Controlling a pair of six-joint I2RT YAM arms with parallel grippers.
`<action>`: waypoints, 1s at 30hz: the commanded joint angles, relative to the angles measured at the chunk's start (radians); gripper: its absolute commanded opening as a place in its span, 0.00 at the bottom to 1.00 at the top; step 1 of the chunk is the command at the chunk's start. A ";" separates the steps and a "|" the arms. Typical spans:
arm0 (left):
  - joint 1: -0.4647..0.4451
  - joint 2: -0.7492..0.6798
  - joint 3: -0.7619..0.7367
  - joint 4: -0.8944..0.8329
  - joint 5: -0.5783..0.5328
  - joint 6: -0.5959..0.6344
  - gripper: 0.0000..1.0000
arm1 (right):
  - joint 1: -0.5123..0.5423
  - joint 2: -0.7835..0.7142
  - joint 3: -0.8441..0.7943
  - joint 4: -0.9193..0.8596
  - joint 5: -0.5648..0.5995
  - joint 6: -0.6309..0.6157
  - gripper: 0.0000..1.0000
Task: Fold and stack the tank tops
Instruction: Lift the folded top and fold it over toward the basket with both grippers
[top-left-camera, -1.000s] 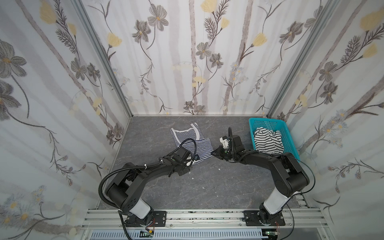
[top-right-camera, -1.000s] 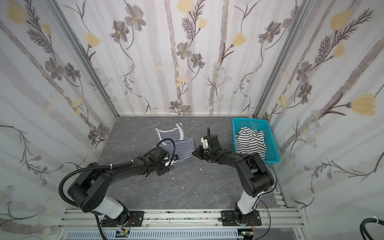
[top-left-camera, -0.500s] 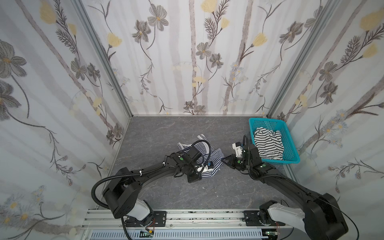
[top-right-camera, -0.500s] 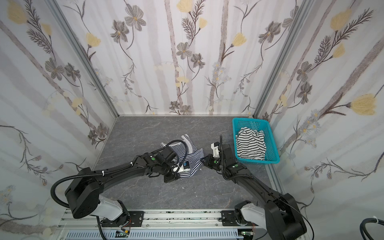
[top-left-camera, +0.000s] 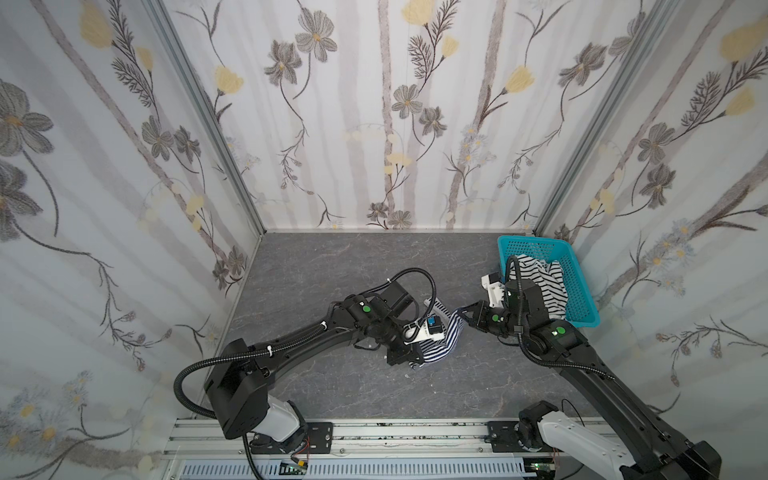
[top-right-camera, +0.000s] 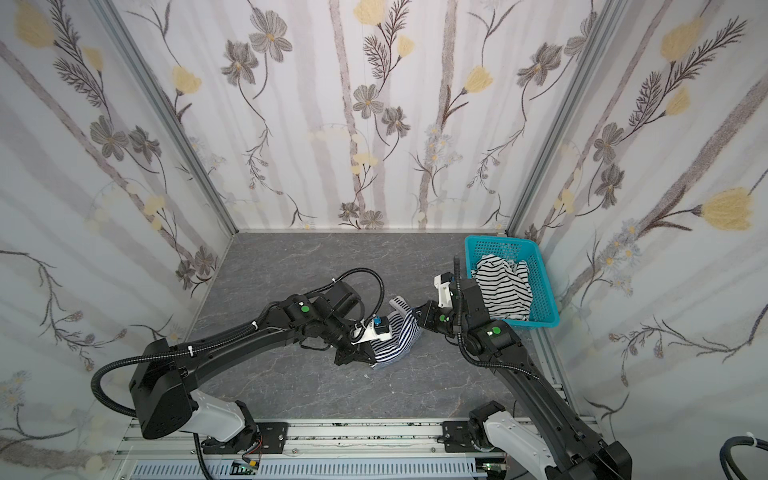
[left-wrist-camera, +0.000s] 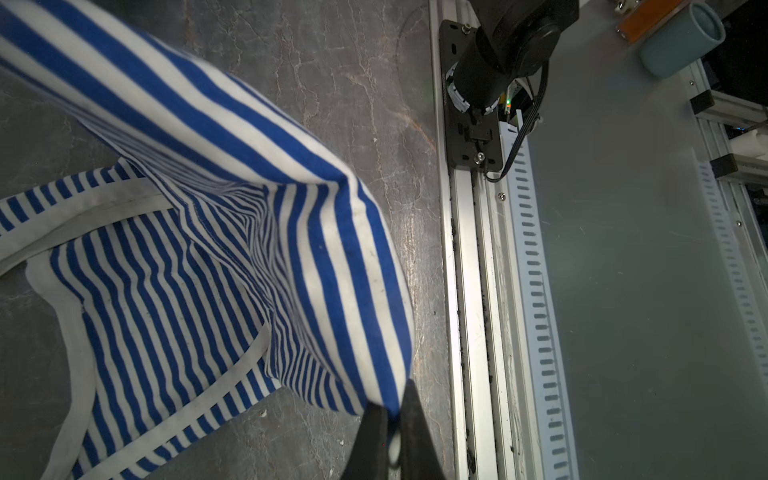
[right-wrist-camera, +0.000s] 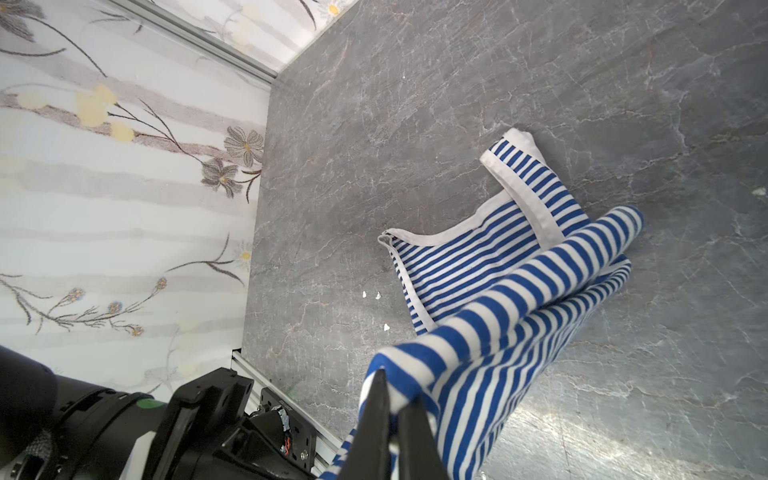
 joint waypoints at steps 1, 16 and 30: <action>0.047 0.036 0.012 -0.023 0.031 0.055 0.00 | -0.005 0.063 0.045 -0.007 0.023 -0.049 0.02; 0.284 0.245 0.021 -0.025 0.022 0.190 0.00 | -0.045 0.607 0.339 0.025 -0.056 -0.187 0.04; 0.429 0.446 0.166 -0.023 0.041 0.150 0.08 | -0.046 0.879 0.509 0.024 -0.065 -0.232 0.20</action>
